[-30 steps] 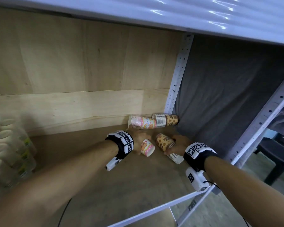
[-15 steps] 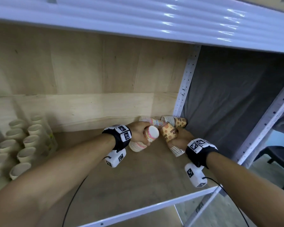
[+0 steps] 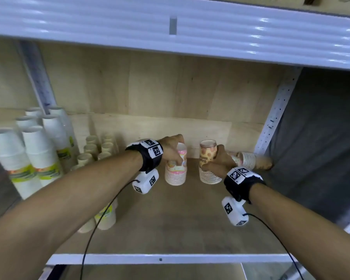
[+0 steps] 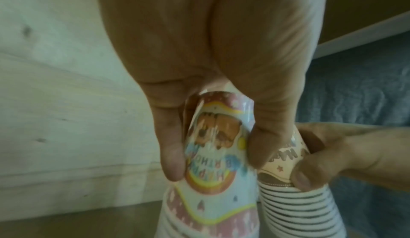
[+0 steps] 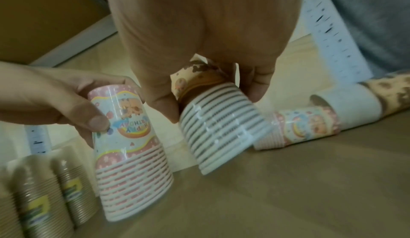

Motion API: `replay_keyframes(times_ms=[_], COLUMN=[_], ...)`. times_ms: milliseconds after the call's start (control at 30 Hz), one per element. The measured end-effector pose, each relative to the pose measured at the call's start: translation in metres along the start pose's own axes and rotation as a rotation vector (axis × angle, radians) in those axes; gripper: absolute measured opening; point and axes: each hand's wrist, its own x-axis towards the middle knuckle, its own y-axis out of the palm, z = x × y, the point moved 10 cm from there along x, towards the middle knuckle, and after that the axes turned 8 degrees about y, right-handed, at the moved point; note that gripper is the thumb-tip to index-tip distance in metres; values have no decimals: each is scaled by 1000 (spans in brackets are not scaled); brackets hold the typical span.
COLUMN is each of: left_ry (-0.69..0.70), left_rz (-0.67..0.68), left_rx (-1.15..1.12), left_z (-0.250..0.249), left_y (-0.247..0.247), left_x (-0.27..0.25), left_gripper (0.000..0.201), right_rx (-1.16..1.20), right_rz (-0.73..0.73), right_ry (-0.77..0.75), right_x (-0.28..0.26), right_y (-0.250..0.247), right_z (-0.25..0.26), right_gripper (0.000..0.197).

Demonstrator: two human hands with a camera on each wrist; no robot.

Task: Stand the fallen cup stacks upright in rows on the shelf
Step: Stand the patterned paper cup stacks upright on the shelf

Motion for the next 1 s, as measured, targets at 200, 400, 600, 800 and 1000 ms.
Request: replay_keyframes(times_ms=[200,400,600,800,1000], left_ry=[-122,-202,-241,-245,-216], left_rz=[59,126,145,120,107], left_rx=[154,277,352,271,253], left_z=[34,57,68,79,82], left_y=[-12,-10,-5,-6,-8], left_x=[-28,-45,-57,-64,-64], left_gripper=[57,55,62,57,52], right_rx=[-64,-20,46,83,90], right_rz=[113,211,272,316,369], right_ry=[-42,-125,-186,-219,-218], right_x=[-9,-20,-25,-26,-27], right_y=[58,104,136,152,158], right_z=[31,59,70,77,74], right_gripper=[84,81,82,81,78])
